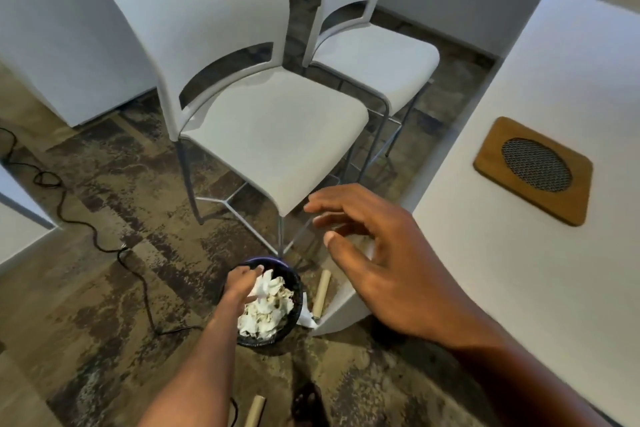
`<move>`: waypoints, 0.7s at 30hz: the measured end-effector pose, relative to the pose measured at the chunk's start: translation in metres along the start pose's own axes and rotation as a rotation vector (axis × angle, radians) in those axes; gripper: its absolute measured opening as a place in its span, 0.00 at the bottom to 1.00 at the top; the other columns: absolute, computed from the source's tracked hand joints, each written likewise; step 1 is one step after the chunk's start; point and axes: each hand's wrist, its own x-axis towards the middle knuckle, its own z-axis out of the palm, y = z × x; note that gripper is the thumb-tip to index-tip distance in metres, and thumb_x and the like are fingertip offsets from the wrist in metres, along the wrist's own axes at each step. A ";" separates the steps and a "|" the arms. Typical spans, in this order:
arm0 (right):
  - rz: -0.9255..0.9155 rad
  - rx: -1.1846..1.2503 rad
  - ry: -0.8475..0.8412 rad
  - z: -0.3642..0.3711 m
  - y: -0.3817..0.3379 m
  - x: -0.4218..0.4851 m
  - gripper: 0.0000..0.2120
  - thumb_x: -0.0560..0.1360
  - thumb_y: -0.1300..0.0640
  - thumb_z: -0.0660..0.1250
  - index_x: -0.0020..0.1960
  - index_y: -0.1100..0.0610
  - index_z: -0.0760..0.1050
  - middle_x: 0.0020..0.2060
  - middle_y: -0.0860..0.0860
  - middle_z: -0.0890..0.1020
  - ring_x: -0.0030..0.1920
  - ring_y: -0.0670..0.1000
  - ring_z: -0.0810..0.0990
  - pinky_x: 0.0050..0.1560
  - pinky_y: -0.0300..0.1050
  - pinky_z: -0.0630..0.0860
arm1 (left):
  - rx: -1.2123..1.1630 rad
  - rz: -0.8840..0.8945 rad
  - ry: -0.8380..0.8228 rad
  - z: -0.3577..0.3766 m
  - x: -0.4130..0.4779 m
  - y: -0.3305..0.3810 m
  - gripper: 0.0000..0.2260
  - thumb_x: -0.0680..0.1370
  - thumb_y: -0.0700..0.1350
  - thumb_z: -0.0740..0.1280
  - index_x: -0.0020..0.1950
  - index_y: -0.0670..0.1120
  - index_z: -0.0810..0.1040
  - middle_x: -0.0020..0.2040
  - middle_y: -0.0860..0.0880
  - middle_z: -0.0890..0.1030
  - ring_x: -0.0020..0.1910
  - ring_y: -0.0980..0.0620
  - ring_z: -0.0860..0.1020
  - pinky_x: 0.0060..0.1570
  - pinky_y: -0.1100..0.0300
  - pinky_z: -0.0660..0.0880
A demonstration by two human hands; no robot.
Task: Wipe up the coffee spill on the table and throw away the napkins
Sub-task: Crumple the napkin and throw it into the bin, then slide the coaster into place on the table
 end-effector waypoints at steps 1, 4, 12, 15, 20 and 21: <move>-0.001 -0.011 0.022 -0.011 -0.001 -0.005 0.15 0.78 0.63 0.64 0.62 0.52 0.77 0.57 0.43 0.79 0.57 0.41 0.78 0.57 0.37 0.76 | -0.075 0.006 -0.016 0.003 -0.002 0.004 0.12 0.79 0.43 0.66 0.60 0.38 0.74 0.62 0.39 0.76 0.61 0.41 0.76 0.54 0.45 0.76; 0.026 -0.037 0.137 -0.043 -0.002 -0.021 0.14 0.77 0.63 0.65 0.60 0.51 0.79 0.52 0.42 0.82 0.54 0.42 0.80 0.54 0.38 0.78 | -0.259 0.120 0.041 0.015 -0.025 0.031 0.05 0.79 0.38 0.64 0.51 0.39 0.77 0.50 0.38 0.81 0.42 0.47 0.82 0.36 0.56 0.79; 0.212 -0.166 0.594 -0.141 0.049 -0.075 0.10 0.75 0.63 0.69 0.54 0.53 0.82 0.51 0.45 0.84 0.48 0.43 0.83 0.50 0.35 0.79 | -0.384 0.748 0.094 0.043 -0.169 0.149 0.04 0.75 0.41 0.68 0.46 0.45 0.83 0.38 0.49 0.82 0.36 0.55 0.78 0.33 0.65 0.73; 0.286 -0.241 0.859 -0.174 0.084 -0.084 0.13 0.73 0.68 0.65 0.54 0.56 0.80 0.50 0.49 0.84 0.45 0.48 0.82 0.47 0.38 0.77 | -0.208 0.976 -0.038 0.070 -0.236 0.186 0.05 0.75 0.42 0.68 0.45 0.50 0.84 0.40 0.53 0.85 0.38 0.57 0.81 0.36 0.66 0.75; 0.563 -0.349 0.858 -0.209 0.138 -0.081 0.15 0.74 0.64 0.65 0.59 0.62 0.79 0.58 0.56 0.82 0.54 0.53 0.80 0.55 0.40 0.73 | 0.192 1.186 -0.278 0.154 -0.301 0.223 0.05 0.73 0.42 0.68 0.41 0.48 0.85 0.40 0.48 0.85 0.40 0.53 0.82 0.41 0.58 0.77; 0.606 -0.351 0.828 -0.213 0.144 -0.078 0.14 0.74 0.62 0.66 0.58 0.62 0.80 0.57 0.57 0.82 0.57 0.55 0.80 0.58 0.42 0.72 | 0.287 1.211 -0.269 0.174 -0.304 0.227 0.06 0.73 0.41 0.68 0.42 0.46 0.85 0.40 0.46 0.85 0.40 0.52 0.81 0.43 0.57 0.76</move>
